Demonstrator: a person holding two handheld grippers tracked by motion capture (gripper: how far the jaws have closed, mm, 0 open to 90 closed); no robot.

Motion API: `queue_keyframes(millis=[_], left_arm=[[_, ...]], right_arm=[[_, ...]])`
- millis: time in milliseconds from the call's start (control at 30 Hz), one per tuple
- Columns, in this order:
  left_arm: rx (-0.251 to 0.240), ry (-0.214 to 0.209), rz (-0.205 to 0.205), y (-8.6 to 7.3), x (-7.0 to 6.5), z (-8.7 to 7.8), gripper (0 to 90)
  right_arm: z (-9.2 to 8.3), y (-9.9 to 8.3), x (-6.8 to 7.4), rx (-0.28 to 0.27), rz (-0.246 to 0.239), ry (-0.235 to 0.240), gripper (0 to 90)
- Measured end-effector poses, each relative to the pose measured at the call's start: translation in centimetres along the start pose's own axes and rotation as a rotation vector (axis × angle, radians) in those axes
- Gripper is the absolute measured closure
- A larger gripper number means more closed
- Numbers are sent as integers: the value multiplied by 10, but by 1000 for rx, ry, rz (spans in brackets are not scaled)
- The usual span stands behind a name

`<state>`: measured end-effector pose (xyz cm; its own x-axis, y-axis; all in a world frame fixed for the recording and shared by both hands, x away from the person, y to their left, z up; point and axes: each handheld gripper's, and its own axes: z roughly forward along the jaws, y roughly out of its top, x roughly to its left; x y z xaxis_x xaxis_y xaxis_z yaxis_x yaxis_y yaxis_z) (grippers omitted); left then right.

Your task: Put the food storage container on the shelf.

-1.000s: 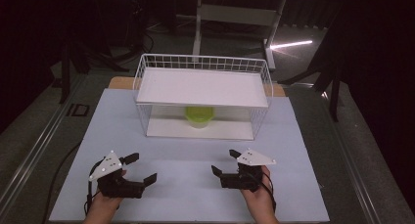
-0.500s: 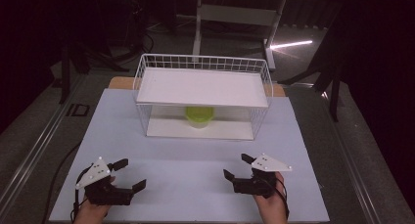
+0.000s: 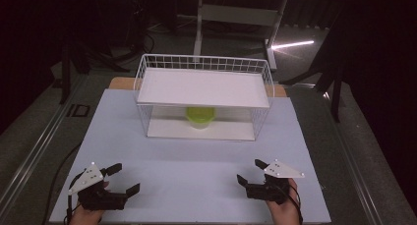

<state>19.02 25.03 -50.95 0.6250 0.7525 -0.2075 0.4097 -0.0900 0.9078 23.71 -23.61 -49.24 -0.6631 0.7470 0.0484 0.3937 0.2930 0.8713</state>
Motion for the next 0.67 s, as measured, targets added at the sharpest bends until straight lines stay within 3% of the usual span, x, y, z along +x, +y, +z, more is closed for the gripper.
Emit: queue_keyframes(millis=[267, 400, 667], left_arm=[[-1, 45, 15, -2, 7, -1, 24], [5, 50, -20, -4, 9, 0, 24], [3, 71, -6, -3, 8, -3, 24]], right_arm=[[-1, -12, -22, 24, 64, -44, 155], [0, -13, -26, 28, 71, -52, 155], [2, -14, -28, 31, 75, -48, 155]])
